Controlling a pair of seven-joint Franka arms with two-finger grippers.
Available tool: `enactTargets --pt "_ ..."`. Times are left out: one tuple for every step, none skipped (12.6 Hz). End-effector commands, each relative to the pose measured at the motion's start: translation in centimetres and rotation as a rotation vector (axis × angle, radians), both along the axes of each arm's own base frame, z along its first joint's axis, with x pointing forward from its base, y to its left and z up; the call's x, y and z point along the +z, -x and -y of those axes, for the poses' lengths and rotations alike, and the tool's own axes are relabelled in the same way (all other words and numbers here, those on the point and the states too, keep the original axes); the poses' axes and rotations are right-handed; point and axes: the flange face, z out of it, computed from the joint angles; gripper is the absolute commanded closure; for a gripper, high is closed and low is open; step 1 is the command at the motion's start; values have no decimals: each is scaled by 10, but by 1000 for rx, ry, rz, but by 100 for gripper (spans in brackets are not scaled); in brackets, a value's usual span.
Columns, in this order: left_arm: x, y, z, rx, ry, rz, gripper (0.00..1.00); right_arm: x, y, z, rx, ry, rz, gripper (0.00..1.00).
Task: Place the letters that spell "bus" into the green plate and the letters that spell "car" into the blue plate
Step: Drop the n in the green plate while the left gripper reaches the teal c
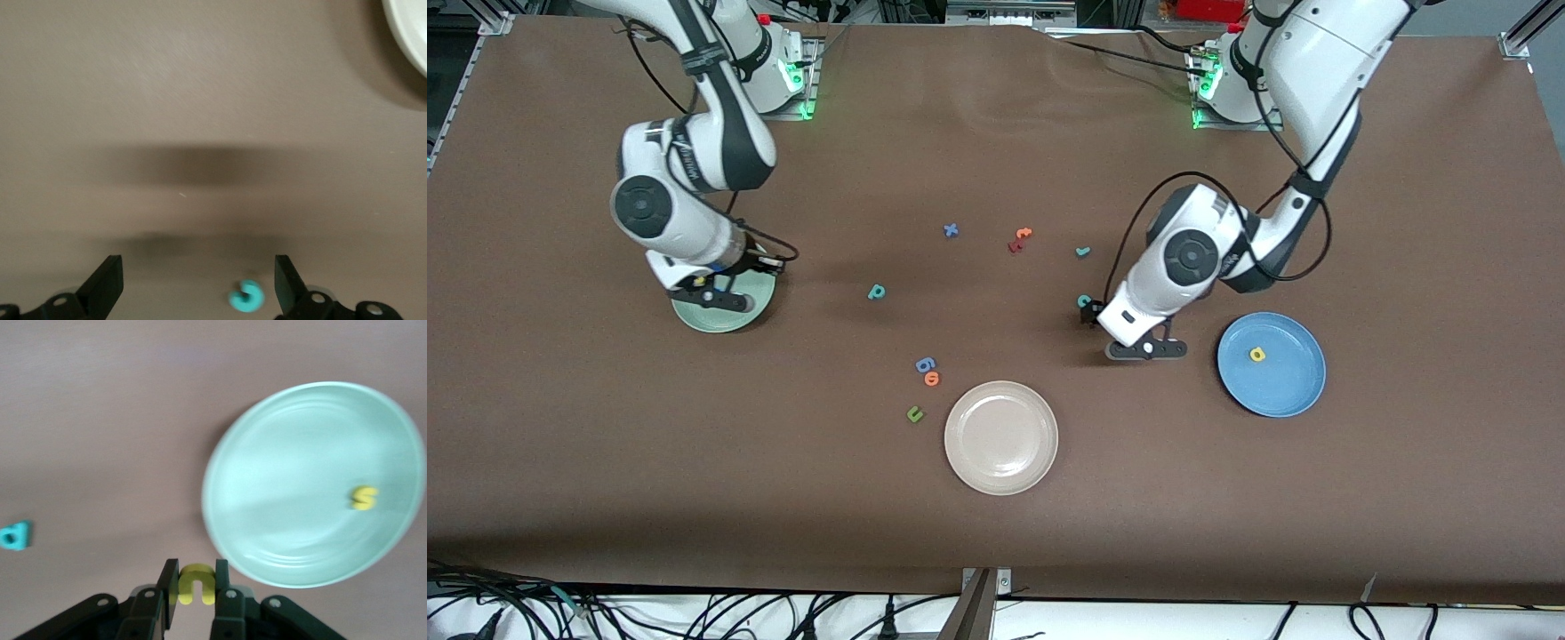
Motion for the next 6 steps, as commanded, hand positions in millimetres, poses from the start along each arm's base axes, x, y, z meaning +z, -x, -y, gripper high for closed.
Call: enactTargets --pt "-6 8 5 97 -6 -14 0 -15 6 54 17 13 -66 91" --pt "-9 14 10 137 -3 -5 0 -28 8 68 25 21 -90 91" --pt "-14 23 16 164 7 9 0 -39 9 77 30 27 -109 91" --pt "-19 33 18 173 16 21 0 -48 11 81 35 33 -126 90" --pt "-18 39 20 182 17 26 0 -56 12 85 33 38 -142 90" --pt "-18 46 25 200 11 20 1 -65 14 90 44 40 -158 87"
